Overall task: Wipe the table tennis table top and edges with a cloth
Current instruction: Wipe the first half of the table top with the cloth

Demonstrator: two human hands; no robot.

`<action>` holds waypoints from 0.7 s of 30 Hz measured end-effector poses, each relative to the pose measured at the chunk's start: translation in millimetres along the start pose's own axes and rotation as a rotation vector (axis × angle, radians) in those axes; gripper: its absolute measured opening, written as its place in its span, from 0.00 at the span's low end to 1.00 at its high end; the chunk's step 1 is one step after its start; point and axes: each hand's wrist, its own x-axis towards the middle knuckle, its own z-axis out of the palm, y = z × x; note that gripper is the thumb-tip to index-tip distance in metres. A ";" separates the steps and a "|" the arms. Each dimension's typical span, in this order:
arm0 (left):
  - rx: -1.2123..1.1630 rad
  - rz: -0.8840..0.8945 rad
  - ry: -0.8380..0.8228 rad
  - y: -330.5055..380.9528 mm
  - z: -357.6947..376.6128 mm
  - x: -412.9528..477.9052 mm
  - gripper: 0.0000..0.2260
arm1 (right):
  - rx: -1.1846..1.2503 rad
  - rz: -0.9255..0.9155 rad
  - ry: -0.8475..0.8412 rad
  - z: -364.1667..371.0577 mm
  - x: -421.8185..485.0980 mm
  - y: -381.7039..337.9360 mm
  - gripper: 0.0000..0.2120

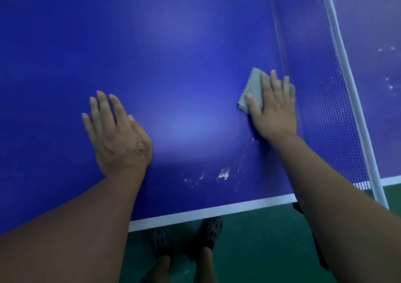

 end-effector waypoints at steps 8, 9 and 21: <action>-0.015 0.020 -0.021 2.5 -9.2 -1.3 0.27 | 0.083 0.151 0.036 22.5 -187.4 -19.8 0.35; -0.018 0.022 -0.025 2.6 -9.5 -1.2 0.27 | 0.078 0.120 0.027 25.6 -210.9 -20.8 0.35; 0.003 0.253 -0.104 -34.1 -17.4 -26.8 0.27 | 0.029 0.274 -0.061 7.5 -152.9 23.2 0.38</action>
